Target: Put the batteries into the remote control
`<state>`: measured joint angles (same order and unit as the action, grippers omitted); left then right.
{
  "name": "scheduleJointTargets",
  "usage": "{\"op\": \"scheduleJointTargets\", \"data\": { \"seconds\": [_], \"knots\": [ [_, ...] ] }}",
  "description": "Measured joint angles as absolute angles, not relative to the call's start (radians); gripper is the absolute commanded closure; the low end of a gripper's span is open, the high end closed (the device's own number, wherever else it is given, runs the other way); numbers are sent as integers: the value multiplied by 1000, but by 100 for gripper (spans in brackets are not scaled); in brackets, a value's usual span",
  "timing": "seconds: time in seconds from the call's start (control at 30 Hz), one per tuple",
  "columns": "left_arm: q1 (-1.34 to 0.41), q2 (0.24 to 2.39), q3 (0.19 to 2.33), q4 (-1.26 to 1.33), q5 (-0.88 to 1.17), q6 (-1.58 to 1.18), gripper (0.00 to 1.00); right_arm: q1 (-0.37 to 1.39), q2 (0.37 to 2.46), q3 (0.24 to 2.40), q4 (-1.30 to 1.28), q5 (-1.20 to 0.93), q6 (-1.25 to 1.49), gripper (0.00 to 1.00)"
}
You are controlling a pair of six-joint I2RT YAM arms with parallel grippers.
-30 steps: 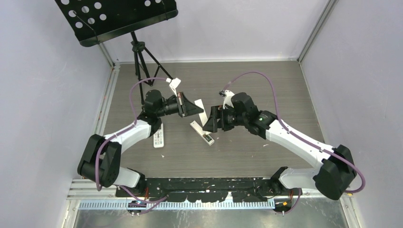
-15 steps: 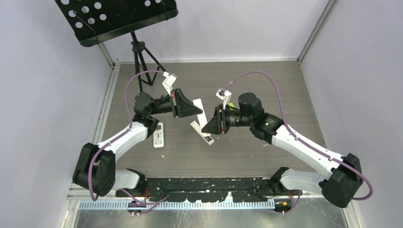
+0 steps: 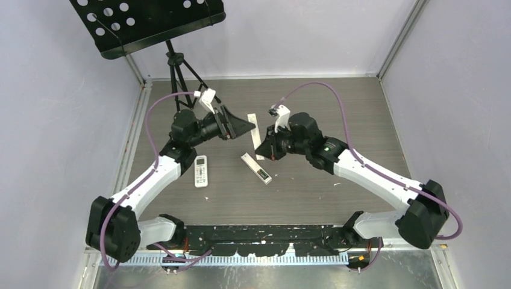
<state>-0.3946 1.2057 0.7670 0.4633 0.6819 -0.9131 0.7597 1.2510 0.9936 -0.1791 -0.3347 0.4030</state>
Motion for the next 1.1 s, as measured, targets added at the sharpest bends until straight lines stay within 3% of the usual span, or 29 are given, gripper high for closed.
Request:
{"op": "scheduleJointTargets", "data": {
  "seconds": [0.3,0.53,0.73,1.1],
  "knots": [
    [-394,1187,945,-43,328,-764,21,952,1511,1206,-312,152,212,99],
    [-394,1187,971,-245,224,-765,30,1021,1572,1248,-327,310,145,100],
    [-394,1187,984,-273,216,-812,47,1026,1600,1278,-331,345,127,100],
    [-393,1205,976,-262,227,-900,100,1045,1645,1306,-334,395,111,99]
  ]
}}
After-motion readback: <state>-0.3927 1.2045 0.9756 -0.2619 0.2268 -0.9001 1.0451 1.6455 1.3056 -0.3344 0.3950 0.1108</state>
